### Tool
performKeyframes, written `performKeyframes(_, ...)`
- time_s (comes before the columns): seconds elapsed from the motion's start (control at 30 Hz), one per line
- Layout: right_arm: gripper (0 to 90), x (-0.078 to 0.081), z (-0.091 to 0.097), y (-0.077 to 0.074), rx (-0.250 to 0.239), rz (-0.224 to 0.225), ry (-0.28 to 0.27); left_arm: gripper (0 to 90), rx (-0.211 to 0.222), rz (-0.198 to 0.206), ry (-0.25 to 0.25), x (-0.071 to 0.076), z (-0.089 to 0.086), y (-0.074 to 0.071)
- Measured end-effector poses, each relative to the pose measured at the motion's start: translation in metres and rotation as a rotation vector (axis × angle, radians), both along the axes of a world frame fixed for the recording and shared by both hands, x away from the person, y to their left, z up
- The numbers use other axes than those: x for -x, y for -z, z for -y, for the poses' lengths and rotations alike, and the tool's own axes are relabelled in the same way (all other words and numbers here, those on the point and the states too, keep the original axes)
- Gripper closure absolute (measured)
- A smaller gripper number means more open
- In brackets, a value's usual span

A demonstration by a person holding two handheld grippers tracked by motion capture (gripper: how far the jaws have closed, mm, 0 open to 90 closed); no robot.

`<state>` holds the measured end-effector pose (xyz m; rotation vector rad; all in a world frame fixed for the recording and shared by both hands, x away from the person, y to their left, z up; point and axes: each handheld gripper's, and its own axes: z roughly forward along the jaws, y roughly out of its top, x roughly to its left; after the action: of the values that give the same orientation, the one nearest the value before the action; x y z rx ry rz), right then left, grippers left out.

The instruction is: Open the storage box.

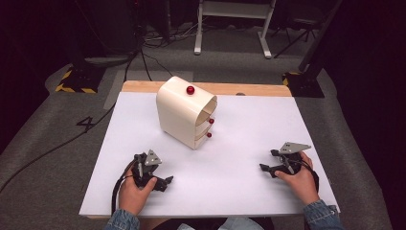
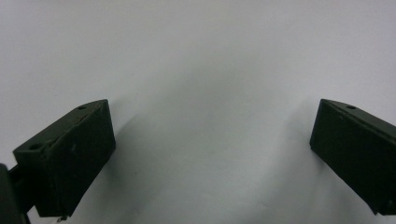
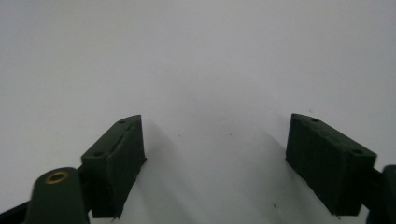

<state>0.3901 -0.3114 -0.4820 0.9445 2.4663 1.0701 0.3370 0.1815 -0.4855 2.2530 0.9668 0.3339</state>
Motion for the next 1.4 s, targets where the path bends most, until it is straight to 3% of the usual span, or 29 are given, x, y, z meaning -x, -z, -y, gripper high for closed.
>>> performKeyframes(0.07, 26.0, 0.002, 0.0, -0.002, -0.001, -0.004, -0.001, 0.2, 0.0, 0.0, 0.0, 0.0, 0.0, 0.0)
performKeyframes(0.2, 26.9, 0.008, 0.001, -0.013, -0.008, 0.009, -0.012, 0.2, 0.002, 0.002, 0.0, 0.0, 0.0, 0.0)
performKeyframes(0.4, 30.0, 0.015, 0.001, -0.032, -0.064, 0.003, -0.009, 0.1, 0.003, 0.0, 0.0, 0.0, 0.0, 0.0)
performKeyframes(0.43, 30.6, 0.015, 0.001, -0.036, -0.075, -0.007, -0.005, 0.1, 0.004, 0.0, 0.001, 0.0, 0.0, 0.0)
performKeyframes(0.47, 36.8, 0.017, -0.002, -0.044, -0.098, -0.066, 0.016, 0.2, 0.002, 0.001, 0.0, 0.0, 0.0, 0.0)
performKeyframes(0.53, 38.2, 0.017, -0.005, -0.051, -0.116, -0.084, 0.01, 0.2, 0.003, 0.001, -0.001, 0.0, 0.0, 0.0)
performKeyframes(0.67, 36.8, 0.015, -0.013, -0.063, -0.083, -0.012, -0.029, 0.2, 0.002, 0.003, -0.001, 0.0, 0.0, 0.0)
performKeyframes(0.73, 38.7, 0.014, -0.015, -0.065, -0.083, -0.009, -0.032, 0.2, 0.002, 0.001, -0.001, 0.0, 0.0, 0.0)
performKeyframes(0.77, 48.0, 0.013, -0.021, -0.072, -0.098, -0.021, -0.047, 0.2, 0.003, 0.001, 0.0, 0.0, 0.0, 0.0)
performKeyframes(0.87, 49.2, 0.011, -0.027, -0.077, -0.106, -0.016, -0.059, 0.2, 0.003, -0.001, 0.001, 0.0, 0.0, 0.0)
performKeyframes(0.9, 50.6, 0.008, -0.035, -0.081, -0.107, 0.007, -0.079, 0.2, 0.0, 0.002, -0.001, 0.0, 0.0, 0.0)
performKeyframes(1.13, 47.3, -0.006, -0.056, -0.087, -0.106, 0.03, -0.121, 0.2, -0.001, 0.002, -0.001, 0.0, 0.0, 0.0)
performKeyframes(1.4, 46.4, -0.027, -0.092, -0.086, -0.059, 0.038, -0.19, 0.2, 0.0, 0.002, 0.0, 0.0, 0.0, 0.0)
